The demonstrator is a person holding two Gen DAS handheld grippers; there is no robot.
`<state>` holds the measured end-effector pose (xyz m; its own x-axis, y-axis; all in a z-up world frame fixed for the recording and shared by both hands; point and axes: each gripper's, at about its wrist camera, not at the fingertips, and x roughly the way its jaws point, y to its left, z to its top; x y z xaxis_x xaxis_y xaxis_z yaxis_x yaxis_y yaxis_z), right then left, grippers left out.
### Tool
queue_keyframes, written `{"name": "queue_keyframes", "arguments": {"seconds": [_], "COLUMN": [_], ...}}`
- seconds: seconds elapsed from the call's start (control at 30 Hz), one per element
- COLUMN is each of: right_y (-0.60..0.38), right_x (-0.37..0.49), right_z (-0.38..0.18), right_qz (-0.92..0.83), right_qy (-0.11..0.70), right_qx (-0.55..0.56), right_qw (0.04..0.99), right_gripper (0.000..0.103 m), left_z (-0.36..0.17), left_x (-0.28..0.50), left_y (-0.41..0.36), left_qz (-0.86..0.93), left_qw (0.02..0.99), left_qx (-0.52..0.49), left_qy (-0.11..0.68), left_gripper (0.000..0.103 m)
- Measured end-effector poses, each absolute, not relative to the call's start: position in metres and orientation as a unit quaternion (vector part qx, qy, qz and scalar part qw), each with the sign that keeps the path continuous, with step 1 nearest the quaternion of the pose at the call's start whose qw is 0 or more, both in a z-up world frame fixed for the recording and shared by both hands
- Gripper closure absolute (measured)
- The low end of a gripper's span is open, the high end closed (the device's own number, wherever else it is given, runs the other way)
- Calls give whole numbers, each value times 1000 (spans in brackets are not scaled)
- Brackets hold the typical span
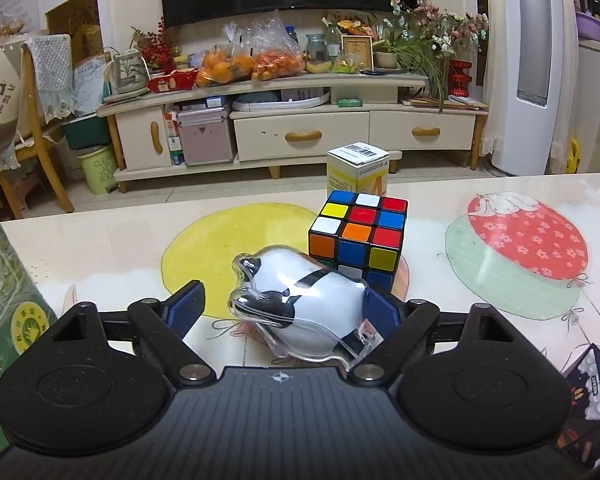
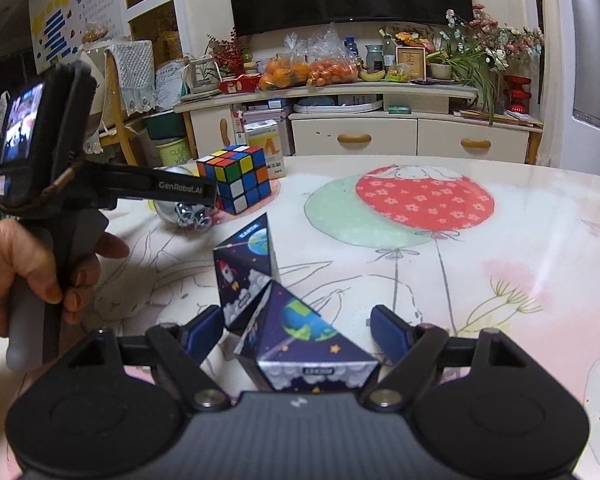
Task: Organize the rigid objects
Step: 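Grasp the white robot toy with the left tool while the right tool holds the star-print cube, then carry the robot toy and star-print cube toward the cardboard box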
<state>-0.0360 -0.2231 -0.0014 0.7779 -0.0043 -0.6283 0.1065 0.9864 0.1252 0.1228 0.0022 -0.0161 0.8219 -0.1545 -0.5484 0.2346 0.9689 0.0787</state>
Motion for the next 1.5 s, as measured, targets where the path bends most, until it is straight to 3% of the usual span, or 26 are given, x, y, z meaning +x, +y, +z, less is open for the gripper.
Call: {"name": "queue_keyframes", "arguments": {"seconds": [0.07,0.13,0.3,0.4,1.5], "right_y": [-223,-221,-220,-222,-220], "right_x": [-36,-37,-37,-37,-72], "right_z": [-1,-1,0,0,3], "right_qz": [-23,-19,-12,-11,-49], "right_qy": [330,330,331,331,322], "right_qx": [79,73,70,74,111], "right_qw": [940,941,941,941,939], "right_gripper": [33,51,70,74,76], "left_z": [-18,-20,-19,-19,-4], "left_x": [124,122,110,103,8], "left_y": [1,-1,-4,-2,37], "left_qz": [-106,-108,-102,-101,-70], "left_qw": [950,950,950,948,941], "left_qx": [70,74,95,99,65], "left_qy": [284,284,281,284,325], "left_gripper": [8,19,19,19,19]}}
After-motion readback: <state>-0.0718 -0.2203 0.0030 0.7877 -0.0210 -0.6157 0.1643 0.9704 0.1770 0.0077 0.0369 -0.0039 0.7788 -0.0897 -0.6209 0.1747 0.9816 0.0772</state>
